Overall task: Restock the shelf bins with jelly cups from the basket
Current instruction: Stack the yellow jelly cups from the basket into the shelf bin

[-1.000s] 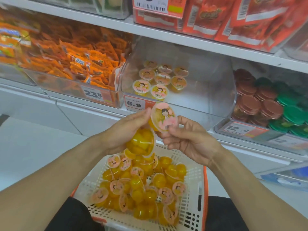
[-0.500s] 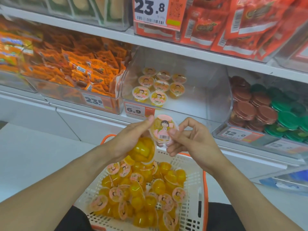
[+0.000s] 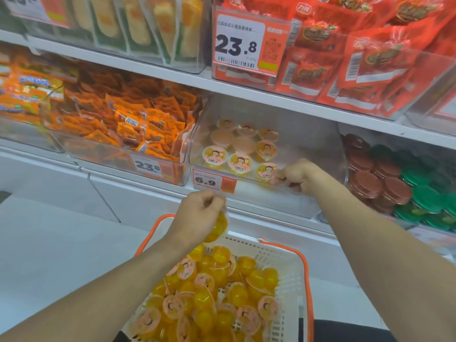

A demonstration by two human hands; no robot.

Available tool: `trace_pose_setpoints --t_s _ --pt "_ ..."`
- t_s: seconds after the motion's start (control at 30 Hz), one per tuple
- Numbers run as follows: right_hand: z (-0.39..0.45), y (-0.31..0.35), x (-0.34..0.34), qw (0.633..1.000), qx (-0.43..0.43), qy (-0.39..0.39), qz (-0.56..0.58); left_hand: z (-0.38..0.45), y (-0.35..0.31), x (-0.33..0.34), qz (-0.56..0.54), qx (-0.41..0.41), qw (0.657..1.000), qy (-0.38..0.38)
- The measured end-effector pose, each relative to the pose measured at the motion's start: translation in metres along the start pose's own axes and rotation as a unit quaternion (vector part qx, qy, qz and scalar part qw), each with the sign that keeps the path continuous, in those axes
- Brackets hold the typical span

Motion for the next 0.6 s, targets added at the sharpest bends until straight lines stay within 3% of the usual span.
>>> trace_pose_setpoints --t_s 0.33,0.4,0.47,0.5,0.53,0.6 --pt "0.014 -0.004 0.008 0.999 -0.004 -0.032 0.01 0.002 0.0 -0.005 -0.066 0.067 0.994 -0.055" --pt "0.002 0.0 0.003 0.991 -0.072 -0.105 -0.036 0.001 0.0 -0.006 -0.081 0.083 0.991 -0.062" --pt "-0.025 0.005 -0.003 0.948 -0.224 -0.211 -0.076 0.001 0.0 -0.007 -0.092 0.102 0.988 -0.071" --pt "-0.047 0.007 -0.001 0.925 -0.304 -0.223 -0.054 0.0 -0.001 -0.008 -0.098 0.111 0.986 -0.073" --pt "-0.067 0.006 0.004 0.91 -0.358 -0.208 -0.031 -0.001 -0.002 -0.009 -0.104 0.121 0.984 -0.075" --pt "-0.1 -0.001 0.02 0.921 -0.376 -0.105 0.005 -0.003 -0.004 -0.01 -0.106 0.15 0.98 -0.082"
Point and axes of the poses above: each hand's wrist, its own z-axis towards the middle knuckle, its own x-axis out of the palm, y = z × x, the point moved 2 cm from there along z, towards the middle knuckle, and after that the axes turned 7 degrees about z, right-handed, at the moved point
